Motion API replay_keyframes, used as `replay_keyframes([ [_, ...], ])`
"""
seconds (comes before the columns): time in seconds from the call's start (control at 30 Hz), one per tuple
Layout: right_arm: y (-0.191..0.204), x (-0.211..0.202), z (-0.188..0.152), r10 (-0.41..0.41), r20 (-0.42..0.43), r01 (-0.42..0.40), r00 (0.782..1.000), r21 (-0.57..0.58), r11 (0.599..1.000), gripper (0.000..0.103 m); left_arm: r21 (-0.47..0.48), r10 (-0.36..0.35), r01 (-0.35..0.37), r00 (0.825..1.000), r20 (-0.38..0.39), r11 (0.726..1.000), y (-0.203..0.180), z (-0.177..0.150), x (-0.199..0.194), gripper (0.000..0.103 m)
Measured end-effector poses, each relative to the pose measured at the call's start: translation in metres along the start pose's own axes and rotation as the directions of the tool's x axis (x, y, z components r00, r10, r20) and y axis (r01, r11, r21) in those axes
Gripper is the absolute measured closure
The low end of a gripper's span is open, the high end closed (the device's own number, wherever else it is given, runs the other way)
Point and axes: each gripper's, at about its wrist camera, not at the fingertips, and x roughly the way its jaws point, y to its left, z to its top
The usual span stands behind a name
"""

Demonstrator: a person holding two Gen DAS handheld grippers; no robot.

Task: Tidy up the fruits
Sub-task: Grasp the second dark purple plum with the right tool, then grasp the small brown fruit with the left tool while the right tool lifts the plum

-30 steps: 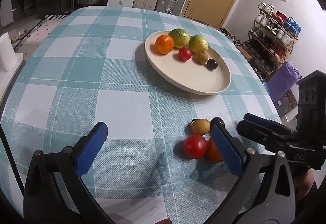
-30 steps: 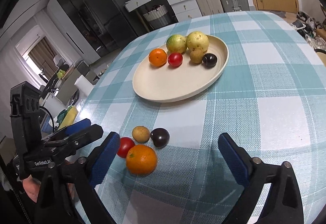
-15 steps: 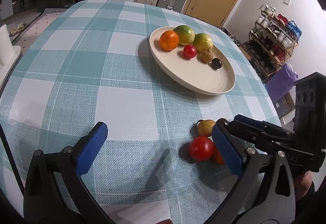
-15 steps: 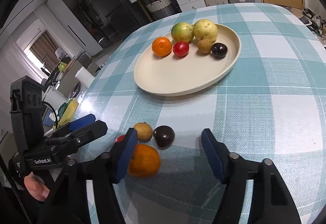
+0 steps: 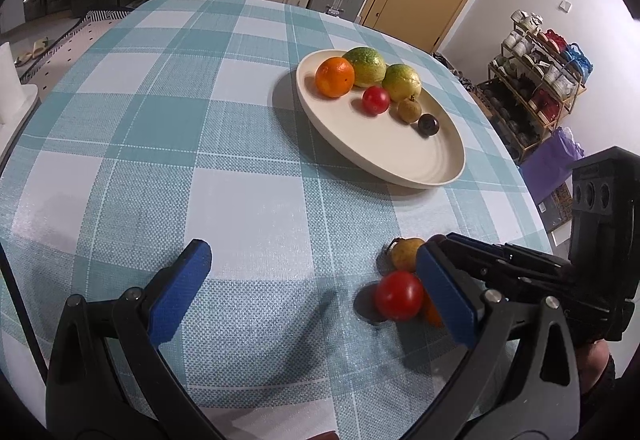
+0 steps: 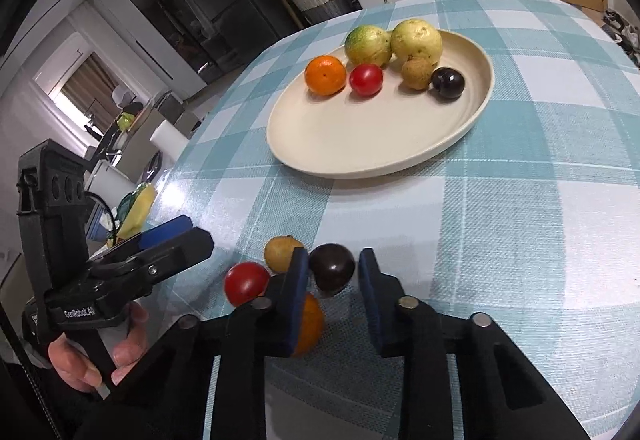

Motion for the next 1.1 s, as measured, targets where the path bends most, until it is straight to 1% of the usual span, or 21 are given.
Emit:
replay_keyframes([
  [0.07, 0.002, 0.0, 0.0, -0.008, 0.0, 0.008, 1.0, -0.014, 1.0, 0.079, 0.001, 0.0, 0.0, 1.0, -0.005, 1.0, 0.0, 0.0, 0.002, 0.001],
  [0.23, -0.001, -0.001, 0.001, 0.004, 0.005, -0.004, 1.0, 0.006, 1.0, 0.079, 0.015, -0.001, 0.001, 1.0, -0.007, 1.0, -0.004, 0.001, 0.002, 0.001],
  [0.5, -0.011, -0.013, 0.001, 0.02, 0.052, -0.022, 0.998, 0.031, 0.999, 0.079, 0.069, -0.022, 0.023, 1.0, -0.018, 0.997, -0.02, 0.004, 0.002, 0.001],
  [0.67, -0.02, -0.023, 0.003, 0.025, 0.083, -0.029, 0.996, 0.043, 0.999, 0.079, 0.116, -0.036, 0.042, 0.998, -0.049, 0.992, -0.034, 0.01, 0.01, 0.001],
  [0.77, -0.024, -0.028, 0.005, 0.024, 0.095, -0.029, 0.995, 0.049, 0.998, 0.079, 0.136, -0.046, 0.058, 0.995, -0.085, 0.989, -0.04, 0.013, 0.018, 0.001],
  [0.93, -0.028, -0.035, 0.002, 0.025, 0.104, -0.031, 0.994, 0.054, 0.998, 0.079, 0.125, -0.069, 0.086, 0.988, -0.14, 0.988, -0.046, 0.019, 0.031, 0.002],
  [0.97, -0.029, -0.035, 0.002, 0.026, 0.105, -0.032, 0.994, 0.055, 0.998, 0.079, 0.122, -0.061, 0.079, 0.987, -0.149, 0.989, -0.046, 0.02, 0.033, 0.002],
  [1.0, -0.03, -0.036, 0.002, 0.028, 0.107, -0.034, 0.994, 0.057, 0.998, 0.079, 0.113, -0.053, 0.072, 0.985, -0.164, 0.991, -0.046, 0.023, 0.036, 0.006],
  [1.1, -0.033, -0.037, 0.002, 0.033, 0.111, -0.04, 0.993, 0.063, 0.997, 0.079, 0.076, -0.09, 0.108, 0.973, -0.214, 0.991, -0.044, 0.029, 0.043, 0.015],
])
